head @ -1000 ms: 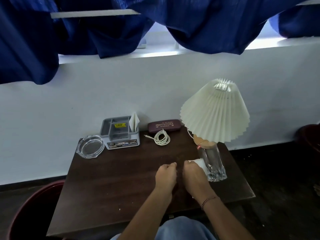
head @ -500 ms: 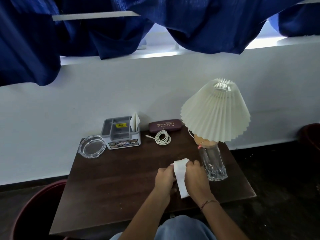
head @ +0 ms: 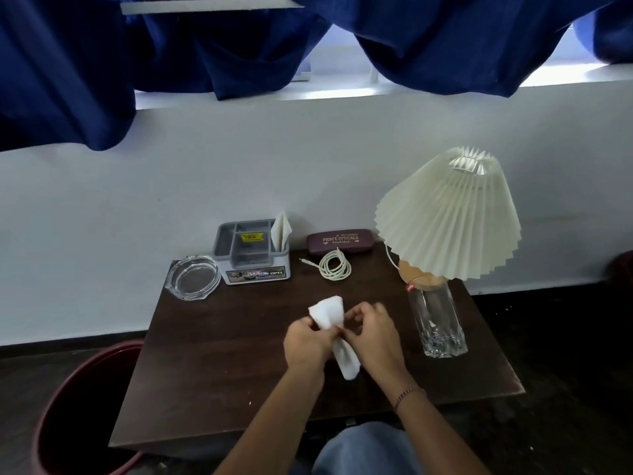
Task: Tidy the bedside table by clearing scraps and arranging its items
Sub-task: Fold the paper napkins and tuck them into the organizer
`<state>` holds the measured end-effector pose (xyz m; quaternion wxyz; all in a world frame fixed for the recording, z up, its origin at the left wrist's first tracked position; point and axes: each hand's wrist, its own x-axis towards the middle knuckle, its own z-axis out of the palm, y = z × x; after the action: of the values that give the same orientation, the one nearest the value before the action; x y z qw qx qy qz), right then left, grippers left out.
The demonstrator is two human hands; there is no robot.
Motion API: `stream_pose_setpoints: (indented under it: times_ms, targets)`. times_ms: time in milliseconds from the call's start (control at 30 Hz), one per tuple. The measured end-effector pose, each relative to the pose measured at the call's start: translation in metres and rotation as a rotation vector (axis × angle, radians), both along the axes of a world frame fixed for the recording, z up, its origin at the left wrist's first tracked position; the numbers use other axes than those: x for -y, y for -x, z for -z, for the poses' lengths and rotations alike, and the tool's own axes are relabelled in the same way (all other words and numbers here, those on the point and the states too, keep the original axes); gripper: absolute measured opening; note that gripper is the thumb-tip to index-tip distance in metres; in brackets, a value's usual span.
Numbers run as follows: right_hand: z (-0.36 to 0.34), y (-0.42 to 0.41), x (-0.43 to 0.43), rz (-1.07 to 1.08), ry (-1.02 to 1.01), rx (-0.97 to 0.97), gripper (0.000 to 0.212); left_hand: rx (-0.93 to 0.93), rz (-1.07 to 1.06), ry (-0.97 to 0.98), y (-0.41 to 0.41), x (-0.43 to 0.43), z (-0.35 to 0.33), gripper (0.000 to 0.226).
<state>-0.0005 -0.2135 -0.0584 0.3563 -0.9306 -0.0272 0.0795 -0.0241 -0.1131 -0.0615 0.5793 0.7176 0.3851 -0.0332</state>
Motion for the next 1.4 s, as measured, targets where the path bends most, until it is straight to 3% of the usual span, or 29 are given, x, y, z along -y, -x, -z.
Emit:
stream_pose_setpoints:
  times_ms: [67, 133, 233, 300, 500, 600, 1000, 1167, 1267, 1400]
  targets:
    - [-0.01, 0.0, -0.013, 0.045, 0.008, 0.115, 0.011, 0.018, -0.012, -0.215, 0.0, -0.019, -0.012, 0.024]
    - [-0.023, -0.005, -0.033, 0.066, -0.211, 0.025, 0.01, 0.069, -0.045, -0.387, -0.001, -0.037, -0.029, 0.026]
    - [-0.043, -0.016, -0.072, 0.009, -0.458, -0.118, 0.028, 0.265, -0.036, -0.445, -0.011, -0.063, -0.055, 0.024]
    - [-0.059, -0.026, -0.097, -0.027, -0.577, -0.134, 0.042, 0.379, -0.006, -0.424, -0.019, -0.083, -0.067, 0.022]
    - [-0.093, -0.054, -0.155, -0.118, -0.755, -0.232, 0.074, 0.433, -0.066, -0.003, -0.038, -0.147, -0.1, 0.066]
    - [-0.097, -0.067, -0.175, -0.141, -0.708, -0.218, 0.077, 0.411, -0.04, 0.036, -0.046, -0.166, -0.109, 0.074]
    - [-0.086, -0.093, -0.207, -0.239, -0.568, -0.278, 0.077, 0.294, -0.113, 0.138, -0.077, -0.195, -0.091, 0.061]
    - [-0.08, -0.098, -0.201, -0.243, -0.495, -0.157, 0.066, 0.222, -0.078, 0.12, -0.079, -0.202, -0.086, 0.04]
    - [-0.08, -0.098, -0.191, -0.23, -0.459, -0.045, 0.065, 0.285, -0.175, -0.017, -0.071, -0.199, -0.086, 0.036]
    - [-0.085, -0.087, -0.168, -0.184, -0.502, 0.05, 0.047, 0.443, -0.237, -0.096, -0.057, -0.17, -0.087, 0.026]
